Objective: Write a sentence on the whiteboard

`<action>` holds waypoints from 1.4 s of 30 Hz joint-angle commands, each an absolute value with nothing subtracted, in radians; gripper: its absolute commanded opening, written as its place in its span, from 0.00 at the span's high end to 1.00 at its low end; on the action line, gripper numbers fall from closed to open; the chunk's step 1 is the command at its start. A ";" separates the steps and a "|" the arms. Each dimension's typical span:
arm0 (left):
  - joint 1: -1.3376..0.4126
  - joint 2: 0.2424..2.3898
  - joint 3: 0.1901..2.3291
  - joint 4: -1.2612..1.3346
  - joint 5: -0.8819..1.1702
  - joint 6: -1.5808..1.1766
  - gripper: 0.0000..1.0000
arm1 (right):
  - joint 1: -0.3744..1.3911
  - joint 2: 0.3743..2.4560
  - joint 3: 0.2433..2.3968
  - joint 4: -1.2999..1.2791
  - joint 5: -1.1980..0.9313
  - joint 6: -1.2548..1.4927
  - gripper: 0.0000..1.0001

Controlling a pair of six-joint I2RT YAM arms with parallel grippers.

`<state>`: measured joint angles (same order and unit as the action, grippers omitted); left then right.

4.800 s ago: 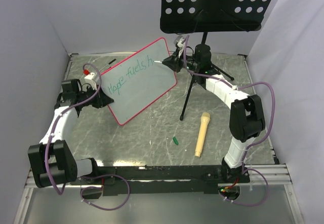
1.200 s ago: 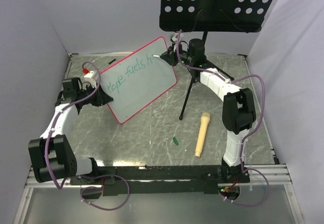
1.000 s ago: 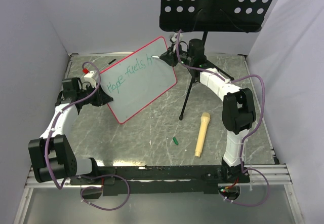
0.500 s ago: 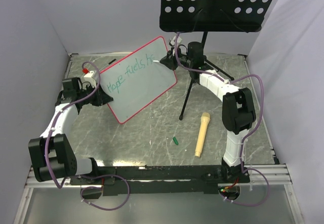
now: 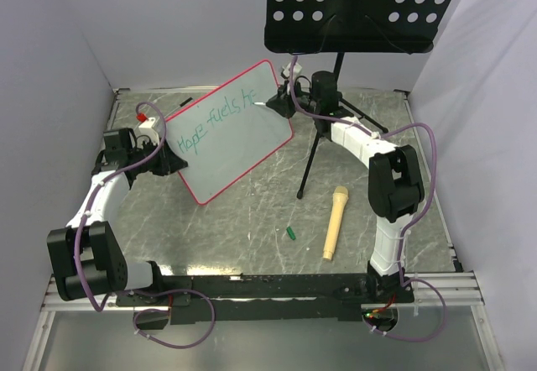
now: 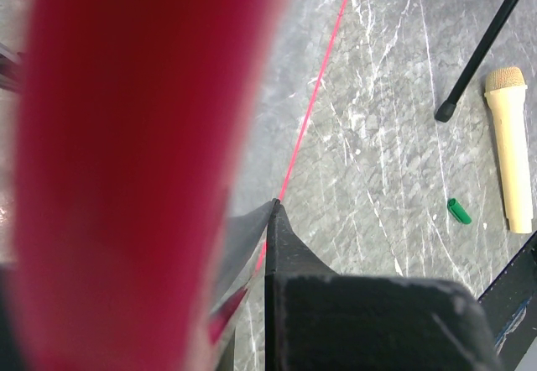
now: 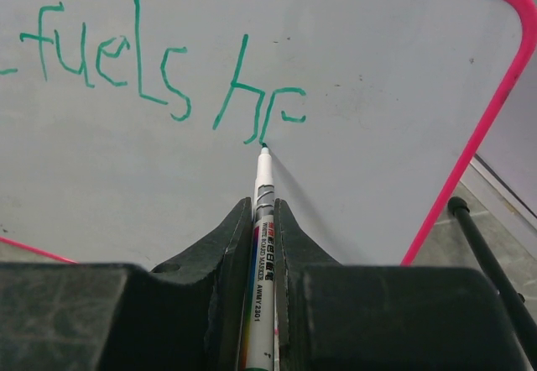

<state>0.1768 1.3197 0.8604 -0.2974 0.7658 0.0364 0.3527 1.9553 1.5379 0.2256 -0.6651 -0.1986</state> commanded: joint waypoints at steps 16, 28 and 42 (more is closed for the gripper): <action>0.172 1.362 0.834 -0.419 0.357 0.192 0.99 | 0.316 1.864 1.528 0.348 -0.683 -0.127 1.00; 0.173 1.358 0.831 -0.419 0.359 0.190 0.99 | 0.318 1.924 1.621 0.324 -0.681 -0.095 1.00; 0.173 1.359 0.831 -0.417 0.360 0.189 0.99 | 0.322 1.957 1.664 0.301 -0.677 -0.091 1.00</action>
